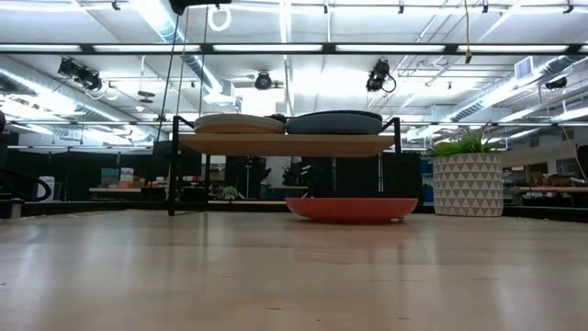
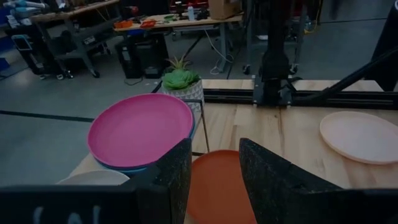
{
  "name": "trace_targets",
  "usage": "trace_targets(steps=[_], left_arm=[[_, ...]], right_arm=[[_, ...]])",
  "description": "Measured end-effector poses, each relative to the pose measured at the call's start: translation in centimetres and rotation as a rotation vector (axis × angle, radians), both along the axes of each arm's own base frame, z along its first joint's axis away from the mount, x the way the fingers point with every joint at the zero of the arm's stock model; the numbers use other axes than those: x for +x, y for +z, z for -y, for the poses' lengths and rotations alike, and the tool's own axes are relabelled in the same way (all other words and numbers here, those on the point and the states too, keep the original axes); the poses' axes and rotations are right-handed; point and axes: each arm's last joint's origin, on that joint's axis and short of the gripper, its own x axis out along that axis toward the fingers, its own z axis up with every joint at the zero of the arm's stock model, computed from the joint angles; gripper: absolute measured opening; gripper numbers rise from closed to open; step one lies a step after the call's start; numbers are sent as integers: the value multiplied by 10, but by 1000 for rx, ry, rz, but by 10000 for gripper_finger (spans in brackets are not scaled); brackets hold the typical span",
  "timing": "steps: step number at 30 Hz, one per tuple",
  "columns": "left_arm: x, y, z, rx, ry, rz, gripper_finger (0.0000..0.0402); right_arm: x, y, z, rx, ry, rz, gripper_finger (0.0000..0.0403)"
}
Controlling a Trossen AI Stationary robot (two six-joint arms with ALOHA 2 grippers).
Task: Place and stack plates onto a shelf
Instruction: Stack the light orange plate on top of the gray plate on the shelf
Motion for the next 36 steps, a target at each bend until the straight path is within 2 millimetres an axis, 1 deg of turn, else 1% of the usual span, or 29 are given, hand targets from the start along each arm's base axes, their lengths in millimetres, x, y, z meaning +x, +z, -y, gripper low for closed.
trace_targets(steps=[5,9,14,17,22,26,28,31,33,36], left_arm=[[0,-1,0,0,0,-5,141],[0,-1,0,-3,-10,-6,141],[0,-2,1,-19,-31,-14,141],[0,-4,1,-33,-28,-30,141],[-1,-5,1,-45,-25,-43,141],[-1,-5,1,-60,-21,-37,141],[-1,-5,1,-66,-20,-37,141],[-1,-5,1,-73,-18,-36,141],[-1,-5,1,-75,-17,-36,141],[-1,-5,1,-76,-18,-36,141]], right_arm=[[7,-51,-20,15,39,-209,121],[6,-90,-29,34,48,-317,121],[-3,-136,-31,149,50,-309,121],[-12,-166,-30,212,52,-334,121],[-26,-219,-33,317,82,-438,121],[-39,-257,-37,291,95,-562,121],[-45,-270,-36,256,71,-611,121],[-51,-280,-34,212,33,-626,121],[-50,-285,-36,216,45,-590,122],[-45,-292,-41,289,95,-502,122]])
